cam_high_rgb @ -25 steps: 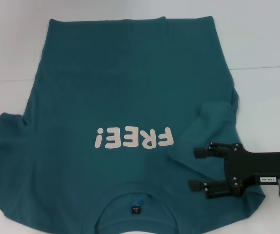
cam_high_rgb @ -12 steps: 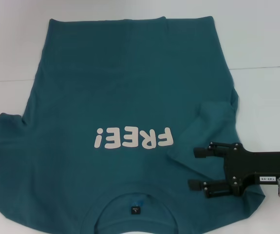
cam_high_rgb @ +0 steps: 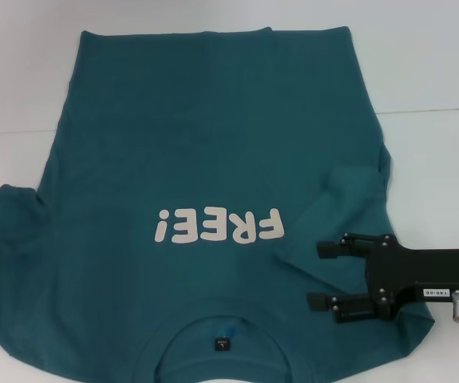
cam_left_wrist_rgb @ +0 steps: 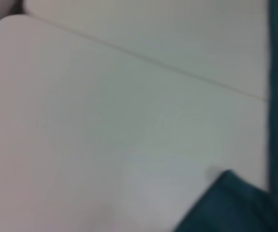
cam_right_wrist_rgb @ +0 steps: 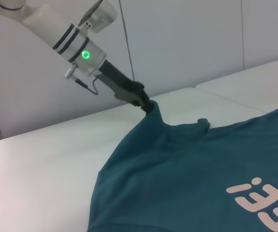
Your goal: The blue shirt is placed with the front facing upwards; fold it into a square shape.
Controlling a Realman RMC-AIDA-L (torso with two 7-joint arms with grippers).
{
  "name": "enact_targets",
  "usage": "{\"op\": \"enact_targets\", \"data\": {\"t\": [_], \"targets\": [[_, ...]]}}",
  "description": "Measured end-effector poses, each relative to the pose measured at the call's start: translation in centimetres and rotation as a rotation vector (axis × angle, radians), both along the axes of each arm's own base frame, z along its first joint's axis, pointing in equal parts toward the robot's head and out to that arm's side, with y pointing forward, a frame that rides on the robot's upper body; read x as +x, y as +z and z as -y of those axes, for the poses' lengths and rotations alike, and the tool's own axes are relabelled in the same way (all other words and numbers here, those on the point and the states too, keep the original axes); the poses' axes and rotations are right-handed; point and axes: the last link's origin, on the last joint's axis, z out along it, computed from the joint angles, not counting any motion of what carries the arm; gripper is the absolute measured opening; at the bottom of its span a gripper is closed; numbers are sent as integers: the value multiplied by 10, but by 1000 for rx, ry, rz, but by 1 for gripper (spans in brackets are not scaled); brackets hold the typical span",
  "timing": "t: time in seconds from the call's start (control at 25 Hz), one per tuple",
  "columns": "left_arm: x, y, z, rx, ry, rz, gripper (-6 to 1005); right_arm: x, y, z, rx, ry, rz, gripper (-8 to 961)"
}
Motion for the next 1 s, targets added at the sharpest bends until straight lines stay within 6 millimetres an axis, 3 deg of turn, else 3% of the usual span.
{"op": "enact_targets", "data": {"t": [1.0], "targets": [[88,-47,-27,-121,-239,198,51,4,-1,-1,17,-14,13,918]]}}
